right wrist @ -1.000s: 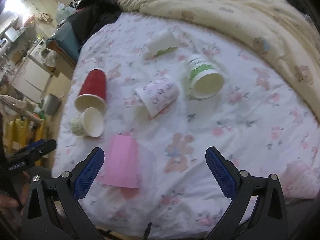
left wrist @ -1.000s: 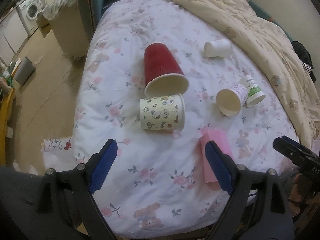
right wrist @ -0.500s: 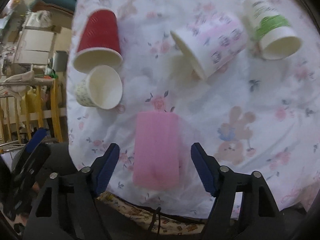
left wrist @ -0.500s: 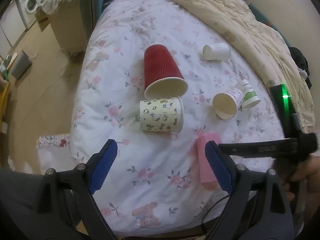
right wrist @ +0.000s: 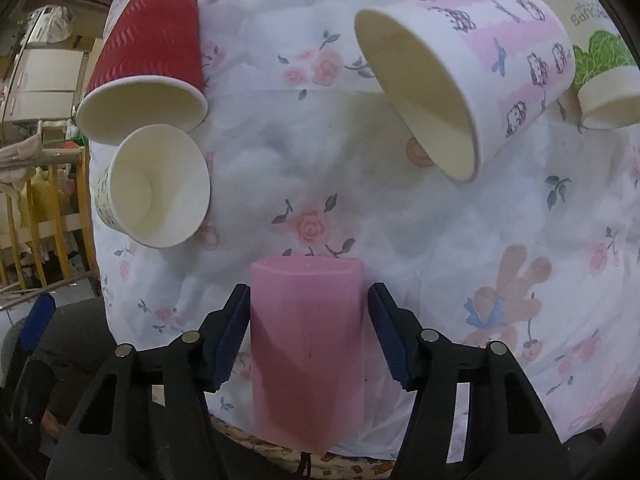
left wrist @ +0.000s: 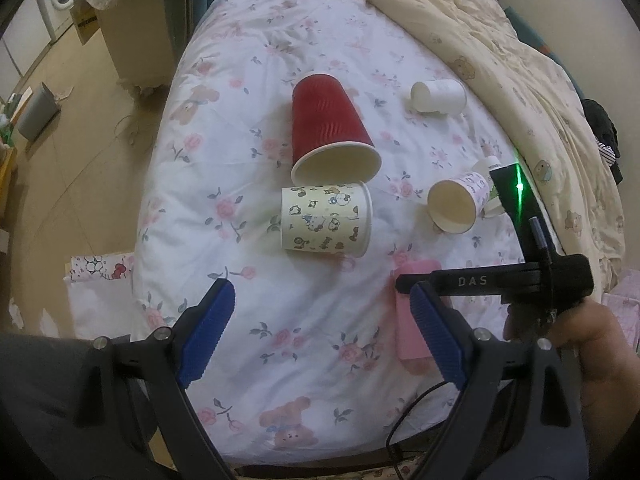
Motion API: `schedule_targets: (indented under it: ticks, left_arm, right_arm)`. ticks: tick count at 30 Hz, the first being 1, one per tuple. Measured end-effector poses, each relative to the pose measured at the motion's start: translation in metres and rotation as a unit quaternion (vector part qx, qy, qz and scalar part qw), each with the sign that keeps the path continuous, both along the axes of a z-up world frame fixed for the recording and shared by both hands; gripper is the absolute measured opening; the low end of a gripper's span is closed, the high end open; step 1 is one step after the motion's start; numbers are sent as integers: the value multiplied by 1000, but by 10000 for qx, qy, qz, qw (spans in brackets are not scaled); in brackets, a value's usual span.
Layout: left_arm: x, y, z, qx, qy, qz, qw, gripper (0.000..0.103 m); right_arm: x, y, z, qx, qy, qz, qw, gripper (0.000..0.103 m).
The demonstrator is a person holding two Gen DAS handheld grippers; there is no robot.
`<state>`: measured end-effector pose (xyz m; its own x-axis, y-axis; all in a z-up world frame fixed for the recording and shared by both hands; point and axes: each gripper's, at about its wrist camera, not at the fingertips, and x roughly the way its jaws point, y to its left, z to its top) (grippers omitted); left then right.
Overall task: Flip cup upside down
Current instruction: 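Grasp the pink cup with the right tool while the left tool releases it, then rotate the pink cup with the right tool so its base faces up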
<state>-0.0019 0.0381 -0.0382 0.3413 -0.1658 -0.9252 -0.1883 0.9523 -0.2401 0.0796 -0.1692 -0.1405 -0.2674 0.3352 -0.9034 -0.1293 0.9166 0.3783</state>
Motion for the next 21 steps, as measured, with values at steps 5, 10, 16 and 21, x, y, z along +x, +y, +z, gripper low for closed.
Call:
schedule_targets:
  ticks: [5, 10, 16, 21]
  left_arm:
    - [0, 0, -1, -11, 10, -5, 10000, 87]
    - [-1, -1, -2, 56, -11, 28, 10000, 87]
    - [-1, -13, -6, 96, -32, -106, 9999, 87]
    - [-2, -28, -5, 227, -169, -347, 9990, 87]
  right_arm:
    - [2, -7, 9, 194, -175, -12, 9997, 59]
    - [1, -25, 37, 657, -474, -70, 9967, 59]
    - [-9, -50, 92, 1132, -1325, -152, 9846, 58]
    - [-25, -69, 118, 1253, -1883, -255, 9737, 58]
